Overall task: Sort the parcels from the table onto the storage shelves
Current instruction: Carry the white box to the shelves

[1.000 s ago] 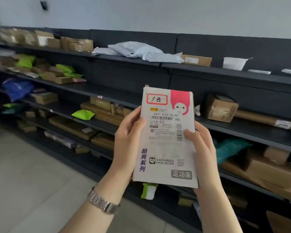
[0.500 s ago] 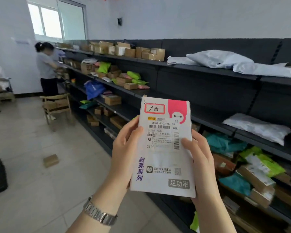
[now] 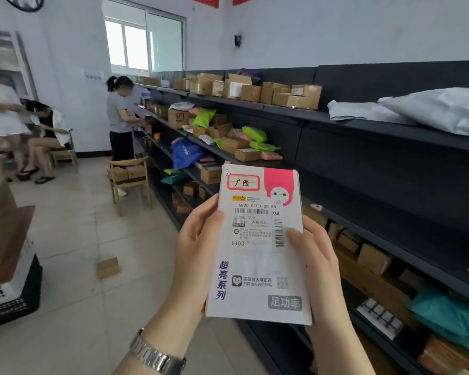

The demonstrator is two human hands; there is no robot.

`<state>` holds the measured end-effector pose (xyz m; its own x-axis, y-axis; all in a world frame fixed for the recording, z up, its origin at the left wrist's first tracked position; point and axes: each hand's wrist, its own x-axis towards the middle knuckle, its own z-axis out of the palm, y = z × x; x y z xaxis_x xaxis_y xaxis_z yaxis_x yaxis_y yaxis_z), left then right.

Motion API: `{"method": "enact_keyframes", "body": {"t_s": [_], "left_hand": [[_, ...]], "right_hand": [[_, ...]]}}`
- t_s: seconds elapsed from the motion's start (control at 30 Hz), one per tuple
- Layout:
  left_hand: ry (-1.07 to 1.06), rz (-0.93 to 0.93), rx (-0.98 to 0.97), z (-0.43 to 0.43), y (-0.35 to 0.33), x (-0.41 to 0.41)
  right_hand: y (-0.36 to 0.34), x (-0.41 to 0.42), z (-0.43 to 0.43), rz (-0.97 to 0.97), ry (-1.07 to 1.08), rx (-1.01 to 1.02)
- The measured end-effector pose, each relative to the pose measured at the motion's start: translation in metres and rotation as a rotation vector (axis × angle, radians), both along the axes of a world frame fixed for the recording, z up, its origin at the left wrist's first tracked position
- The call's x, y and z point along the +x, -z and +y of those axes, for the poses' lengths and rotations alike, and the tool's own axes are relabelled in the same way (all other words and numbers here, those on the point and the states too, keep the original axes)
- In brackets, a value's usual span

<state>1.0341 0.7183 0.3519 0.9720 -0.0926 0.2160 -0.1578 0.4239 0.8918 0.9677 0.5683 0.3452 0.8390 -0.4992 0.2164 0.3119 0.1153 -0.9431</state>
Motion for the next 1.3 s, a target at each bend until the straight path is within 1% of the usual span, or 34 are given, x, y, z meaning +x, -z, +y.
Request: {"method": "enact_keyframes", "body": {"t_s": [0.13, 0.27, 0.4, 0.53, 0.73, 0.83, 1.03, 1.1, 1.2, 1.3], "left_hand": [[0.054, -0.012, 0.007, -0.017, 0.011, 0.077], [0.088, -0.008, 0.023, -0.03, 0.022, 0.171], [0.14, 0.007, 0.035, -0.04, 0.021, 0.266], [0.234, -0.02, 0.068, -0.067, 0.014, 0.34], [0.439, -0.01, 0.102, -0.137, 0.02, 0.41], [0.499, -0.008, 0.118, -0.179, 0.024, 0.441], [0.626, 0.018, 0.129, -0.262, 0.022, 0.504], [0.7, 0.02, 0.137, -0.29, 0.016, 0.525], [0.833, 0.011, 0.169, -0.341, 0.01, 0.559], [0.938, 0.046, 0.257, -0.401, 0.015, 0.592]], "right_hand": [[0.008, 0.07, -0.014, -0.006, 0.045, 0.009], [0.018, 0.154, -0.02, -0.004, 0.112, 0.025], [0.017, 0.237, -0.024, 0.025, 0.179, 0.052], [0.016, 0.296, -0.039, 0.043, 0.271, 0.099], [0.021, 0.347, -0.091, 0.075, 0.459, 0.151], [0.026, 0.371, -0.123, 0.095, 0.537, 0.167], [0.027, 0.423, -0.196, 0.104, 0.631, 0.186], [0.023, 0.442, -0.223, 0.101, 0.638, 0.203], [0.014, 0.476, -0.269, 0.116, 0.656, 0.297], [0.008, 0.51, -0.319, 0.173, 0.7, 0.389]]}}
